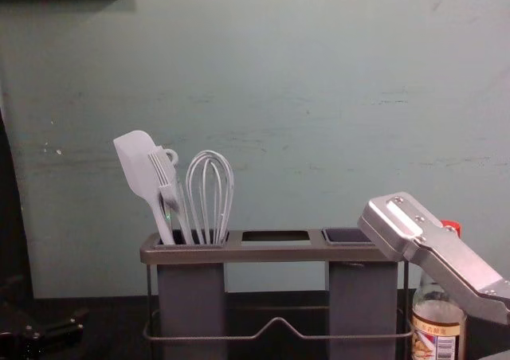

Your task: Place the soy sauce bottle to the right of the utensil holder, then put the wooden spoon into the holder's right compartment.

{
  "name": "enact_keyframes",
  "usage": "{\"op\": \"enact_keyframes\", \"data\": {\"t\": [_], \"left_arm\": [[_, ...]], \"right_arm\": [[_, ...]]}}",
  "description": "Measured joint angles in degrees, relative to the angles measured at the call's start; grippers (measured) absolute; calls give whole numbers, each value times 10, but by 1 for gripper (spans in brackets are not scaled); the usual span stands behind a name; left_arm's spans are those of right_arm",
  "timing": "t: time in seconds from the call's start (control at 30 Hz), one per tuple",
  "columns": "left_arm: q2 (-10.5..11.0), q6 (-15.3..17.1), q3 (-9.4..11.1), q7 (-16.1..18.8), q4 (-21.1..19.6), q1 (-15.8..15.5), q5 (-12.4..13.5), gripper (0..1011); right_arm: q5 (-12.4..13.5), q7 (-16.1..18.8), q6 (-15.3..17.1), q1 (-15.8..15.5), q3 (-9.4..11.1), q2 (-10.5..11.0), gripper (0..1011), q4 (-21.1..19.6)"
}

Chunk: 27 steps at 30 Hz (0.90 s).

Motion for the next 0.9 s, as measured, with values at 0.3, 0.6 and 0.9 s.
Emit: {"op": "enact_keyframes", "data": {"t": [0.3, 0.6, 0.9], "left_arm": [[0, 0, 0, 0, 0, 0, 0, 1000], [0, 0, 0, 0, 0, 0, 0, 1000], [0, 0, 0, 0, 0, 0, 0, 1000]], "right_arm": [[2, 5, -16, -11, 14, -5, 837, -3], [17, 22, -10, -48, 24, 13, 837, -68], [41, 41, -30, -93, 38, 52, 837, -168]]}}
